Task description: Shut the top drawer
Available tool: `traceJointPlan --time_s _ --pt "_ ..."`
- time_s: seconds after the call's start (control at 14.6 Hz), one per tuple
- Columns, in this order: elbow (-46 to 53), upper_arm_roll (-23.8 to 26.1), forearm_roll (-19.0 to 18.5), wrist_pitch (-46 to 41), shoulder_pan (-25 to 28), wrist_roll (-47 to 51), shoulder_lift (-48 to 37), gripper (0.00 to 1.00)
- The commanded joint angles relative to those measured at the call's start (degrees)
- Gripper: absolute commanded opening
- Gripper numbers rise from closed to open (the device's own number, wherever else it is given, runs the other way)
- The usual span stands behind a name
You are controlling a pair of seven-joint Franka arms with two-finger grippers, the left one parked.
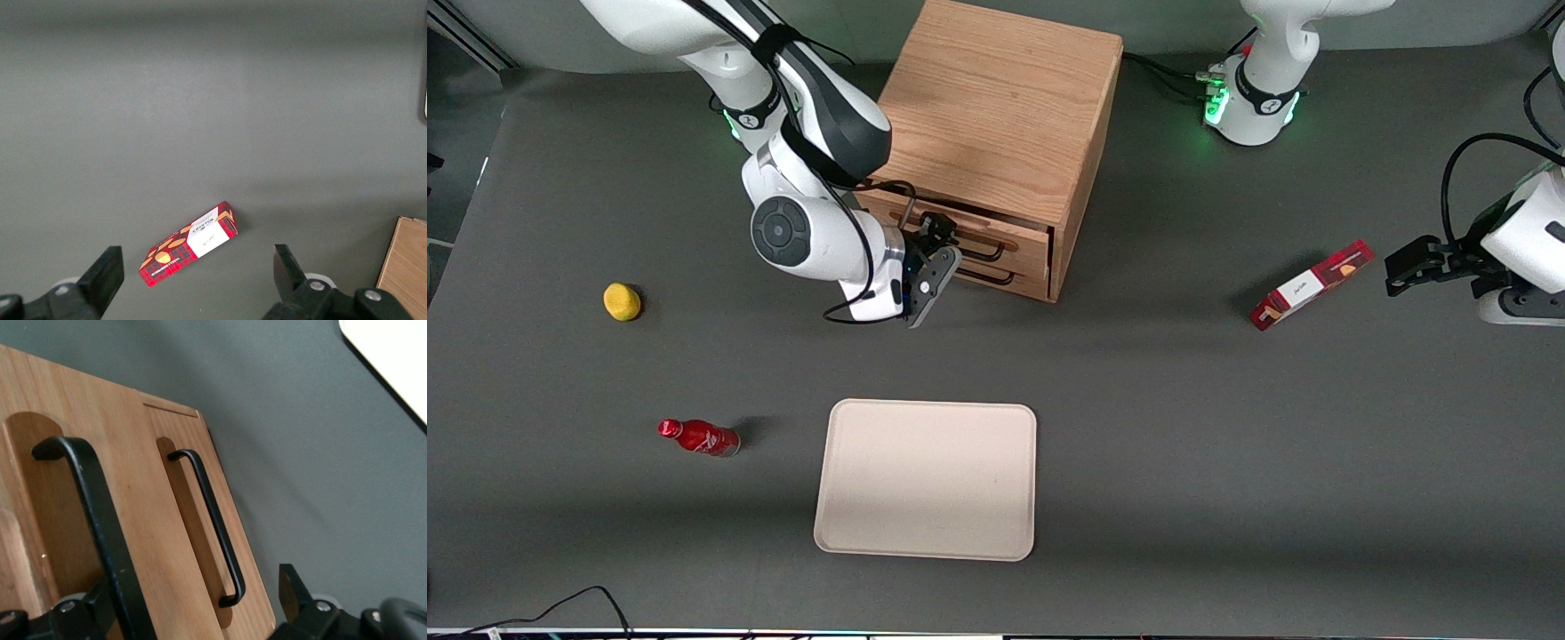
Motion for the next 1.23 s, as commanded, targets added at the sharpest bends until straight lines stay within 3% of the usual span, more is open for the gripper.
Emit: traceJointPlan --time_s 0.0,0.34,0.55,0.82,1.16 --pt "-3.64 1.54 2.17 1.13 -1.01 1.82 -3.7 1.0" --pt "-2.67 1.99 2.17 0.16 -1.19 2.18 -3.88 1.0" --pt "1.27 1.9 2.17 -6.85 -2.24 2.18 -4.05 1.0" --pt "3.03 1.81 2.26 -9.41 -2.77 2.27 -4.93 1.0" --pt "14.88 0.58 2.0 -18.19 -3.56 5.16 -4.58 1.0"
